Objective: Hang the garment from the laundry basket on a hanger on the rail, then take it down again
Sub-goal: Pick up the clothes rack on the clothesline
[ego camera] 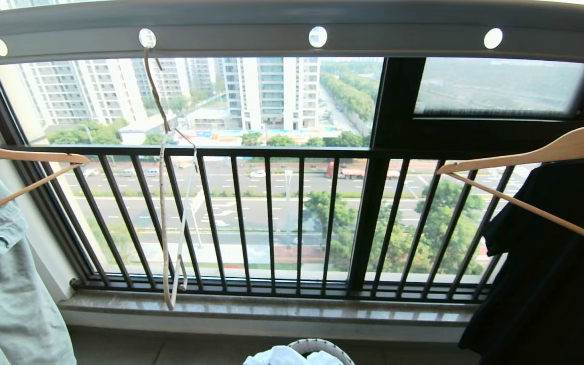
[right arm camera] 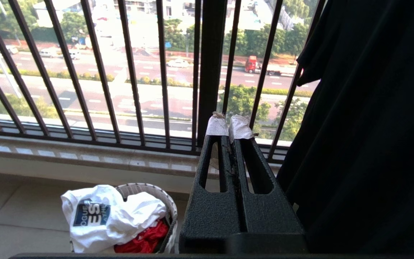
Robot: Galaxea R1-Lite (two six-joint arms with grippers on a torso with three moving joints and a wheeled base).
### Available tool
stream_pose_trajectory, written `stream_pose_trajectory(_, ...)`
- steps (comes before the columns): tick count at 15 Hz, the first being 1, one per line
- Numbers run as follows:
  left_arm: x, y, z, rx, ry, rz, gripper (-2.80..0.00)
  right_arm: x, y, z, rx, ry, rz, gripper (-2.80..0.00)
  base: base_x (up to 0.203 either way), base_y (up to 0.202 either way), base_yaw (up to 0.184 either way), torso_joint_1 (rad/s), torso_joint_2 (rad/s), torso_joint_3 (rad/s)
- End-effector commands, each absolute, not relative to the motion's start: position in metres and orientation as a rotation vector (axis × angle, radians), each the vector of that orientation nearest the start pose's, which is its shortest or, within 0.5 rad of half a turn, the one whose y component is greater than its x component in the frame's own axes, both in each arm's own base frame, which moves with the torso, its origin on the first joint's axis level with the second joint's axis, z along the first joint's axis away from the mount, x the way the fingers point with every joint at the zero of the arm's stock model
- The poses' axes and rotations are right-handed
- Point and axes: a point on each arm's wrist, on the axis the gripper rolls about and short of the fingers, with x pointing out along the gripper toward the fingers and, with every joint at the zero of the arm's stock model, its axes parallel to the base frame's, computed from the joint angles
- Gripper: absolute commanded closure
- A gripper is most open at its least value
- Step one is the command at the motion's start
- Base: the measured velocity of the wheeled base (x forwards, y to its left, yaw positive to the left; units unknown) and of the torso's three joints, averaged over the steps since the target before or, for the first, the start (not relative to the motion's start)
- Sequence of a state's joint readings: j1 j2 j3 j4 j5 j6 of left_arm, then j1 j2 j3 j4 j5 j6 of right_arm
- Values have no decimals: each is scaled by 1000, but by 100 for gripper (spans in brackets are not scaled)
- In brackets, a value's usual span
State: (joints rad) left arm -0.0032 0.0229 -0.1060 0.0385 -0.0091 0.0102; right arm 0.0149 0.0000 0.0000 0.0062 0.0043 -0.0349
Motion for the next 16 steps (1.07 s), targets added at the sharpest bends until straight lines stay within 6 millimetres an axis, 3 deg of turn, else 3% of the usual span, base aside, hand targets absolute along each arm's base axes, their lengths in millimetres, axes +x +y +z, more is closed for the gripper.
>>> stream_pose_trajectory(1, -21, 0, 131, 9, 1, -15, 0, -23, 0, 75, -35, 6, 20, 0, 0, 0, 0, 0, 0, 0)
stream_pose_trajectory(7, 23, -1, 214, 3, 182, -42, 0, -23, 0, 75, -35, 6, 20, 0, 0, 0, 0, 0, 0, 0)
stream_pose_trajectory(12, 26, -4, 279, -85, 333, -187, 0, -23, 0, 75, -35, 7, 20, 0, 0, 0, 0, 0, 0, 0)
stream_pose_trajectory(16, 49, -9, 296, -138, 498, -282, 0, -23, 0, 75, -35, 6, 20, 0, 0, 0, 0, 0, 0, 0)
